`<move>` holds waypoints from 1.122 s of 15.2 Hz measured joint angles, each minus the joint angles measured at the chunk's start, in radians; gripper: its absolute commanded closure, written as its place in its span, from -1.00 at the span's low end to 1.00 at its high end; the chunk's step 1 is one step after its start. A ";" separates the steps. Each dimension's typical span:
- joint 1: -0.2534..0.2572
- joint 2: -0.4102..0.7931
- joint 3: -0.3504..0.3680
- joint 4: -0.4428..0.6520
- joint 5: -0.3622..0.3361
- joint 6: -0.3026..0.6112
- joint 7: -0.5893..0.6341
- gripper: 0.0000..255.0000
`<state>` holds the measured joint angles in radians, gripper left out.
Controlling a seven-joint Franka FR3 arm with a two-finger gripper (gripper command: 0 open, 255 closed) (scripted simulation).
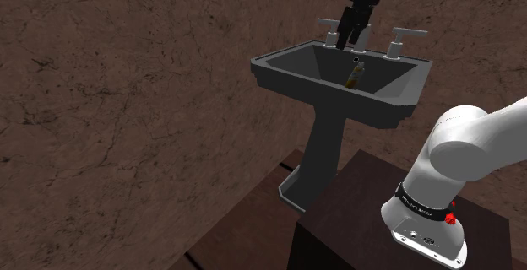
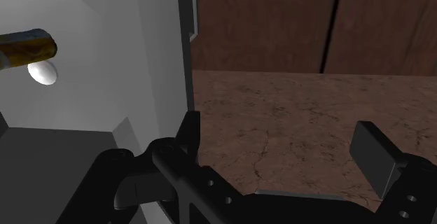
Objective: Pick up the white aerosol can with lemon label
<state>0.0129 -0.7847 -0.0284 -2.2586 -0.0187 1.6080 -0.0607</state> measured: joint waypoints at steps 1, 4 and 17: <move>0.000 0.000 0.000 0.000 0.000 0.000 0.000 -1.00; -0.011 0.009 -0.053 -0.009 -0.013 0.022 -0.047 -1.00; -0.043 0.208 -0.404 0.065 -0.035 0.153 -0.371 -1.00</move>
<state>-0.0304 -0.5762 -0.4322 -2.1934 -0.0541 1.7609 -0.4321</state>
